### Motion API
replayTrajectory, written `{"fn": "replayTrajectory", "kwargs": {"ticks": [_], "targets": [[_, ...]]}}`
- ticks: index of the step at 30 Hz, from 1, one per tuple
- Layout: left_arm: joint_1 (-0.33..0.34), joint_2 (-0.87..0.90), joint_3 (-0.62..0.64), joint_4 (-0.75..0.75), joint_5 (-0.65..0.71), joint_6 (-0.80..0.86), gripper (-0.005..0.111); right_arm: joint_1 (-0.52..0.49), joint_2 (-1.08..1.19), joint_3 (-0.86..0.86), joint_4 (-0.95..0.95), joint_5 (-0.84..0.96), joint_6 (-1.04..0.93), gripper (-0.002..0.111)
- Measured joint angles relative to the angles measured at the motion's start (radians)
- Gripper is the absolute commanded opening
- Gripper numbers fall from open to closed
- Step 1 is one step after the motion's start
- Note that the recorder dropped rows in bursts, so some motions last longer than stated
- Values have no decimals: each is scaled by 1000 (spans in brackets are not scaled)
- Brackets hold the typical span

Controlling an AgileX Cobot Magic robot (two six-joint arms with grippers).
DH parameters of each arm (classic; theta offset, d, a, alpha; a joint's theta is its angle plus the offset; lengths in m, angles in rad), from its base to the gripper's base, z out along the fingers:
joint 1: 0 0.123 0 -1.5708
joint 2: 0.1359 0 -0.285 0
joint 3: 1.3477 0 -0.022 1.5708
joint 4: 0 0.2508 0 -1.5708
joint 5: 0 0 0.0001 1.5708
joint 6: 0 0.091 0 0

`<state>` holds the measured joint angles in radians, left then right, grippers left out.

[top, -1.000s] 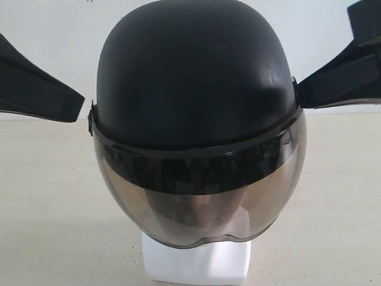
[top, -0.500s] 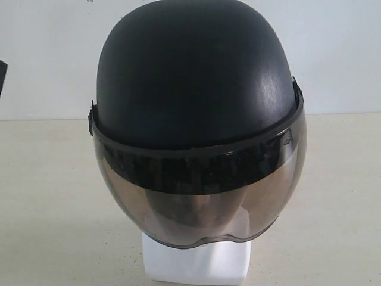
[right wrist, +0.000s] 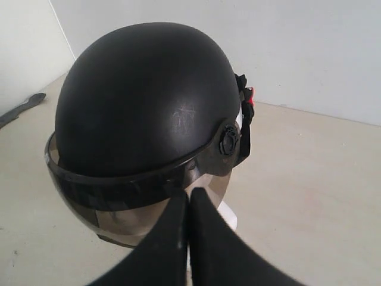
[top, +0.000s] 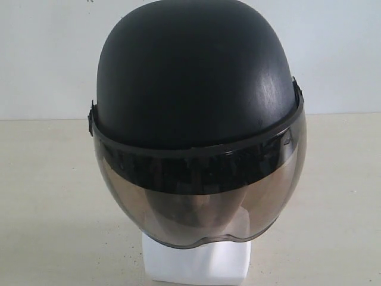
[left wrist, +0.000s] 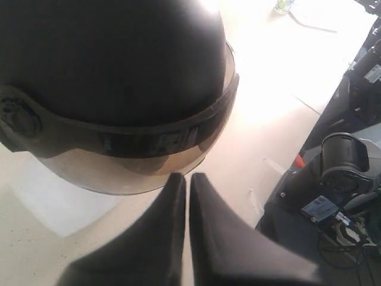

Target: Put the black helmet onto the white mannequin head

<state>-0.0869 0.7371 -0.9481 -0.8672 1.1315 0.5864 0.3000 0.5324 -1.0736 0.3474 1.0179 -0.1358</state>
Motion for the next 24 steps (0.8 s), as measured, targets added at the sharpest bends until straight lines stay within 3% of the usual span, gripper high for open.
{"fn": "replayTrajectory", "kwargs": {"ticks": [11, 24], "targets": [[0, 0, 2, -242, 53, 166, 4, 0, -8, 0, 0, 4, 0, 0], [-2, -2, 4, -264, 84, 109, 4, 0, -8, 0, 0, 4, 0, 0]]}}
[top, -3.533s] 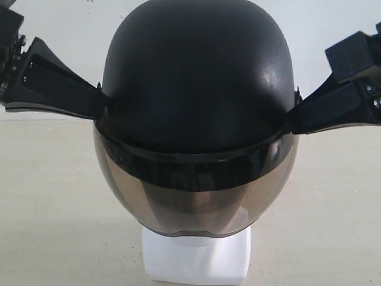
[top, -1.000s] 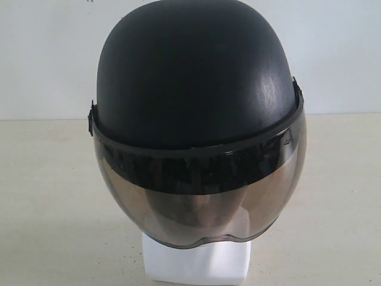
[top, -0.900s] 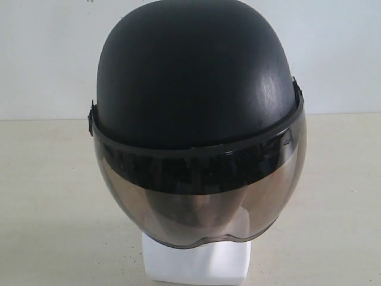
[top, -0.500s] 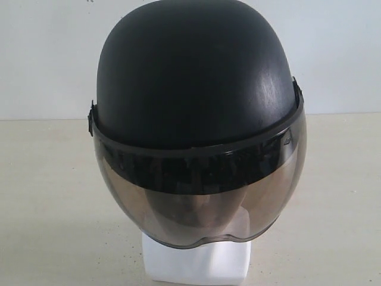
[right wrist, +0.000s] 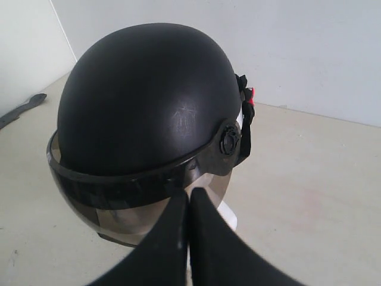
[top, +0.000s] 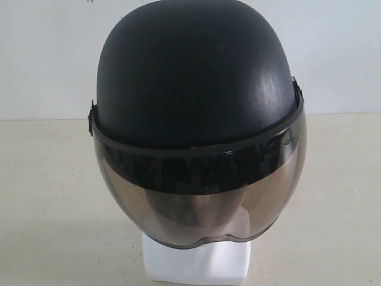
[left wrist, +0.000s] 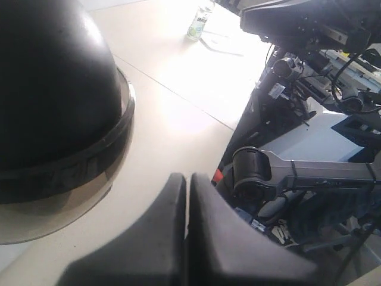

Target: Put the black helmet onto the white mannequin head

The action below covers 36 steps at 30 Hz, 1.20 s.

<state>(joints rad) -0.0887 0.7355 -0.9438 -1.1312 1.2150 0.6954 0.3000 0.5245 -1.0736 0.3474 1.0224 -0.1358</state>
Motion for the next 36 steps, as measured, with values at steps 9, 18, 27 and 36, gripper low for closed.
{"fn": "replayTrajectory", "kwargs": {"ticks": [9, 18, 27, 36], "targets": [[0, -15, 6, 0, 3, -15, 4, 0, 0, 0, 0, 0, 0, 0], [0, -15, 6, 0, 3, -20, 4, 0, 0, 0, 0, 0, 0, 0], [0, -15, 6, 0, 3, -20, 4, 0, 0, 0, 0, 0, 0, 0], [0, -15, 6, 0, 3, -20, 4, 0, 0, 0, 0, 0, 0, 0]]}}
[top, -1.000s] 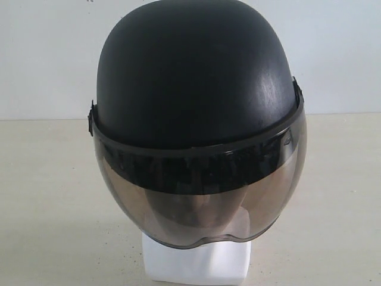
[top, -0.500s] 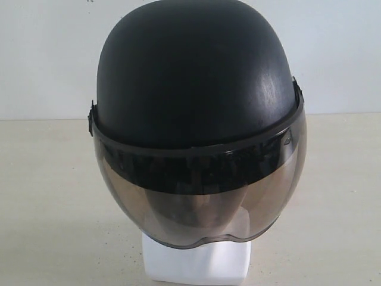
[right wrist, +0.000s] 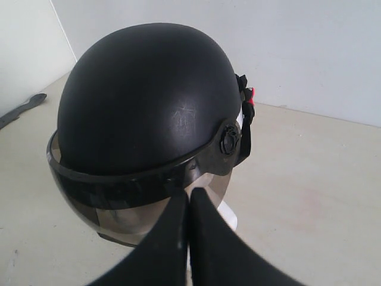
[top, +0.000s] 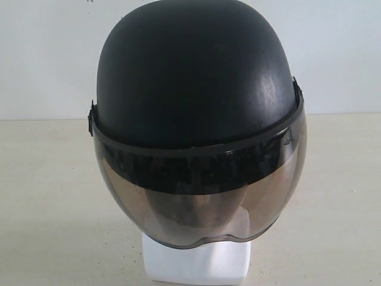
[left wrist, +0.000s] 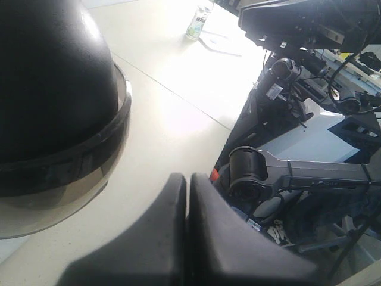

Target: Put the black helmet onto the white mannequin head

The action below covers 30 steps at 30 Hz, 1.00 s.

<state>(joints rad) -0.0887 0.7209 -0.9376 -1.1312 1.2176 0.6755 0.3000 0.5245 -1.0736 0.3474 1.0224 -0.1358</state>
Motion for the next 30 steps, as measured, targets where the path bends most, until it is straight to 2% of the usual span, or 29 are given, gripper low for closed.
{"fn": "replayTrajectory", "kwargs": {"ticks": [21, 30], "targets": [[0, -2, 0, 0, 0, 0, 4, 0, 0, 0, 0, 2, 0, 0], [0, -164, 2, 2, 2, 0, 4, 0, 0, 0, 0, 2, 0, 0]]}}
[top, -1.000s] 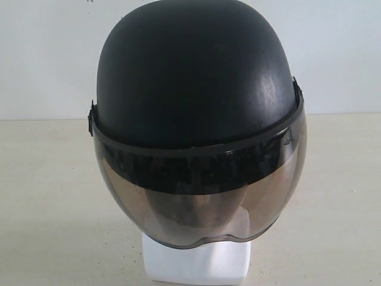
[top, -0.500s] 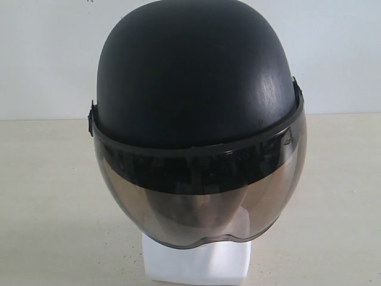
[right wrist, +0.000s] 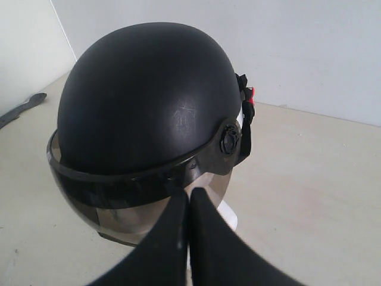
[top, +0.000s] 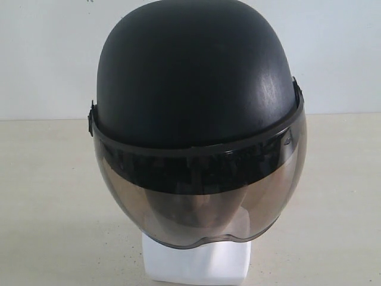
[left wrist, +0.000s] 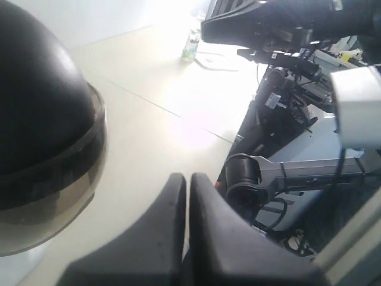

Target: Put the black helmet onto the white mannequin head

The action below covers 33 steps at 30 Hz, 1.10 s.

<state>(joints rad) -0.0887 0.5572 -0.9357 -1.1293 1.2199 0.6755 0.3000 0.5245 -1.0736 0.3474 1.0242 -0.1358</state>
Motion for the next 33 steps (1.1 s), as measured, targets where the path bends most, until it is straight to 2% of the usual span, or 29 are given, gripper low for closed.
{"fn": "replayTrajectory", "kwargs": {"ticks": [14, 17, 19, 21, 24, 30, 33], "targets": [[0, -207, 0, 0, -18, 6, 4, 0, 0, 0, 0, 0, 2, 0], [0, -215, 0, 7, -152, 3, 4, 0, 0, 0, 0, 0, 2, 0], [9, -215, 0, 34, -304, -30, 4, 0, 0, 0, 0, 0, 2, 0], [31, -215, 4, 96, -456, -95, 4, 0, 0, 0, 0, 0, 2, 0], [74, -222, 30, 228, -606, -228, 4, 0, 0, 0, 0, 0, 2, 0], [169, -275, 146, 552, -676, -477, 4, 0, 0, 0, 0, 0, 2, 0], [199, -324, 237, 636, -719, -554, 4, 0, 0, 0, 0, 0, 2, 0]]}}
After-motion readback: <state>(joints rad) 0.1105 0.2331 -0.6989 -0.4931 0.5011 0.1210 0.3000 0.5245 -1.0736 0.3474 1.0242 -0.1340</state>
